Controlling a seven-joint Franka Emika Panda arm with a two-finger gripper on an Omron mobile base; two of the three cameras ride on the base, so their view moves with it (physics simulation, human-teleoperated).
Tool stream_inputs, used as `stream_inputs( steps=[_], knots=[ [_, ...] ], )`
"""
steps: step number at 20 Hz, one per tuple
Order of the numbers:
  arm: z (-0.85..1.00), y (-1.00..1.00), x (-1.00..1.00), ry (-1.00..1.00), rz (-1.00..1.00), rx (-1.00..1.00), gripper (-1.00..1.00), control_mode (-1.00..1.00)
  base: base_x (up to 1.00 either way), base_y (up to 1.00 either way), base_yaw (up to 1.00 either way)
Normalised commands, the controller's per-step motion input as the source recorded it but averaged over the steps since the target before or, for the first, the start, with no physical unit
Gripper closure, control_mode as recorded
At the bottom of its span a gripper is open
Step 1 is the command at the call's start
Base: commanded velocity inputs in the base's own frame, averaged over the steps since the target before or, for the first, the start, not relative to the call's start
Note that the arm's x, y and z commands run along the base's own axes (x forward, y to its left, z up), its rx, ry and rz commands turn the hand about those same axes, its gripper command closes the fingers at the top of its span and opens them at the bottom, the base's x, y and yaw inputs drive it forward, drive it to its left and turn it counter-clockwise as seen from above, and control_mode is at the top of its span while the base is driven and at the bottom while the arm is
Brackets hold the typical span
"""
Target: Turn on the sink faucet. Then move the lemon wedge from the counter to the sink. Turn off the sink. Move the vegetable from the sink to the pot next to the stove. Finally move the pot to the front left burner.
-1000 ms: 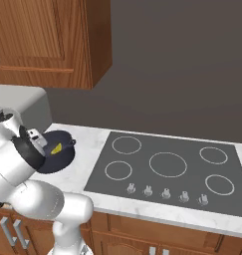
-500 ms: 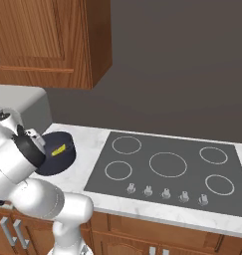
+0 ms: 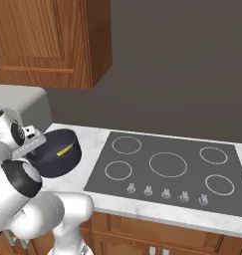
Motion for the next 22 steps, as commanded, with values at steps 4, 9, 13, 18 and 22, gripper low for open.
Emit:
stream_inputs(
  steps=[4,9,13,18,22],
  knots=[
    [0.39,-0.48,-0.08,-0.11,-0.03,0.02,1.00,-1.00,0.00,0.00,0.00],
    [0.25,-0.61,0.00,-0.06,0.00,0.05,1.00,-1.00,0.00,0.00,0.00],
    [0.16,-0.75,0.00,-0.02,0.00,0.08,1.00,-1.00,0.00,0.00,0.00],
    [0.06,-0.73,0.01,0.00,0.00,0.10,1.00,-1.00,0.00,0.00,0.00],
    [0.00,-0.59,0.07,0.00,0.00,0.09,1.00,-1.00,0.00,0.00,0.00]
  ],
)
